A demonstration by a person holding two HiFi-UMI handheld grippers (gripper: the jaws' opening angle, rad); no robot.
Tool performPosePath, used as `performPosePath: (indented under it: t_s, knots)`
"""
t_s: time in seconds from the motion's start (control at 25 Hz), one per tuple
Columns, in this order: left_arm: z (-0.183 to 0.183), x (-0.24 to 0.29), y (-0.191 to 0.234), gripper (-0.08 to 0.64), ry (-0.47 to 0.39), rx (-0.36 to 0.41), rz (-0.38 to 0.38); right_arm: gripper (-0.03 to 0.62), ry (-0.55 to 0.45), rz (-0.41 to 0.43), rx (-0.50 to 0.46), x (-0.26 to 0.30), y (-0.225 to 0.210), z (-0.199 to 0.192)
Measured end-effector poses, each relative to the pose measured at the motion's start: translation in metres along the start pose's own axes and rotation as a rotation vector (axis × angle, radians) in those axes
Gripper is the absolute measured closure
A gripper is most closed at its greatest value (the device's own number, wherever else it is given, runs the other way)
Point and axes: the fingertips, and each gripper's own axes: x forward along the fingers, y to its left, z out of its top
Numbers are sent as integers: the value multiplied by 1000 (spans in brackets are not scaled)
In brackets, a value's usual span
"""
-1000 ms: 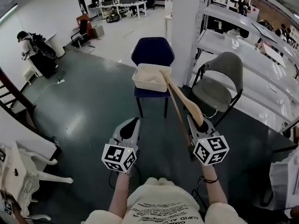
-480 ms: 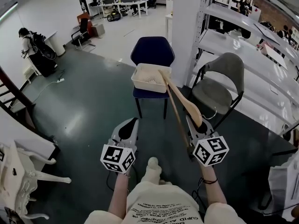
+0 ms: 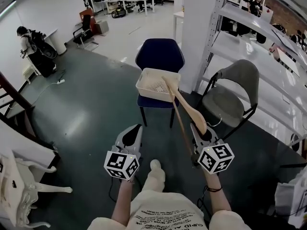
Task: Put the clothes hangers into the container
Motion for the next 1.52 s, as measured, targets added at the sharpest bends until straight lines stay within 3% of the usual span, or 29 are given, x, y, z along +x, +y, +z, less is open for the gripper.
performPosePath:
  t_s: [0.68, 1.52]
  knots:
    - [16, 170, 133, 537, 44, 13, -41, 554, 34, -56, 60, 186, -77, 25]
    - [-12, 289, 203, 537, 100, -55, -42, 554, 125, -24, 136, 311, -143, 10]
